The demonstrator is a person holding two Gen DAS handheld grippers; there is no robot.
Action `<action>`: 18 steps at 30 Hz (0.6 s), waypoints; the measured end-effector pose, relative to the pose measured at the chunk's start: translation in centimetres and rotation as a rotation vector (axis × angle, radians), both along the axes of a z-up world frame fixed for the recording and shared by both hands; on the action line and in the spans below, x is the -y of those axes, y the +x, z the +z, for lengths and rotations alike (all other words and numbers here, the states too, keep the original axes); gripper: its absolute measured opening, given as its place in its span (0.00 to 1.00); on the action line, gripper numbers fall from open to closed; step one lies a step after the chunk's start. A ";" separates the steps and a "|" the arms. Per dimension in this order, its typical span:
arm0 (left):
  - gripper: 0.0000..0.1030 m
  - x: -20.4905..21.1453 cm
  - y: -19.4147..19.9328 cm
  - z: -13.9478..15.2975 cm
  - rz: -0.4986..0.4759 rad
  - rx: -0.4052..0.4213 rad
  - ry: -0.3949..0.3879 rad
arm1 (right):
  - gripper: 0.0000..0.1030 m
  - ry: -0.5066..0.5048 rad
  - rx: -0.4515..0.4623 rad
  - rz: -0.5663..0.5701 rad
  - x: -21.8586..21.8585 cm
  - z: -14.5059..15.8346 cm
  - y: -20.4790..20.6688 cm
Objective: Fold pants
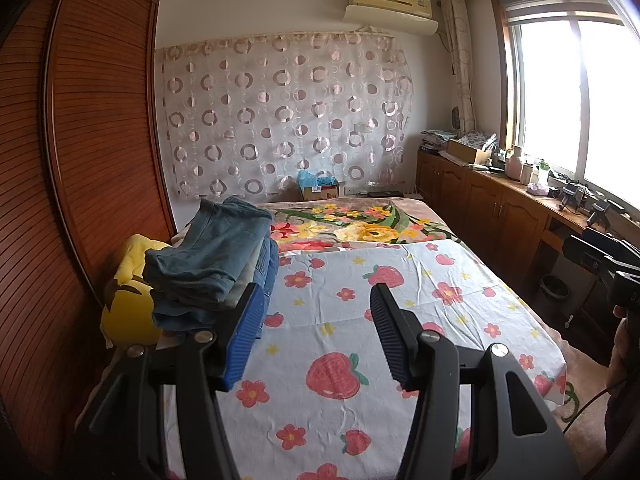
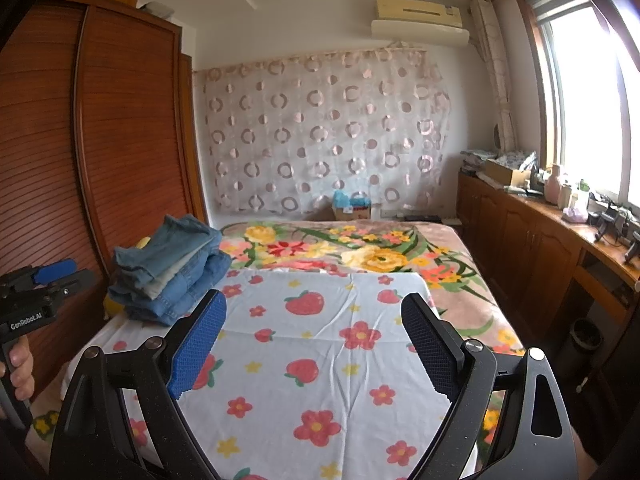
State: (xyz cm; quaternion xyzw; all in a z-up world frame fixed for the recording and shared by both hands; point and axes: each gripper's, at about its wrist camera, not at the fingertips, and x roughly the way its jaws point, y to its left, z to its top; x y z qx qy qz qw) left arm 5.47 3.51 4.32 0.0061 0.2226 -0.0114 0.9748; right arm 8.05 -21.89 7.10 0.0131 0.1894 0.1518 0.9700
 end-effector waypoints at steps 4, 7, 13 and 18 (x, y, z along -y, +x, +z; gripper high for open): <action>0.53 0.0 0.0 0.0 0.000 0.001 0.001 | 0.88 0.002 0.001 -0.002 0.0 0.0 0.0; 0.53 0.0 0.0 0.0 0.001 0.000 0.001 | 0.88 0.002 0.001 -0.001 -0.1 0.1 0.0; 0.53 0.0 0.0 0.0 0.000 0.000 0.003 | 0.88 0.001 0.000 -0.005 0.1 0.1 0.0; 0.53 0.0 0.0 -0.1 0.001 0.000 0.001 | 0.88 0.000 0.001 -0.002 0.1 0.0 0.0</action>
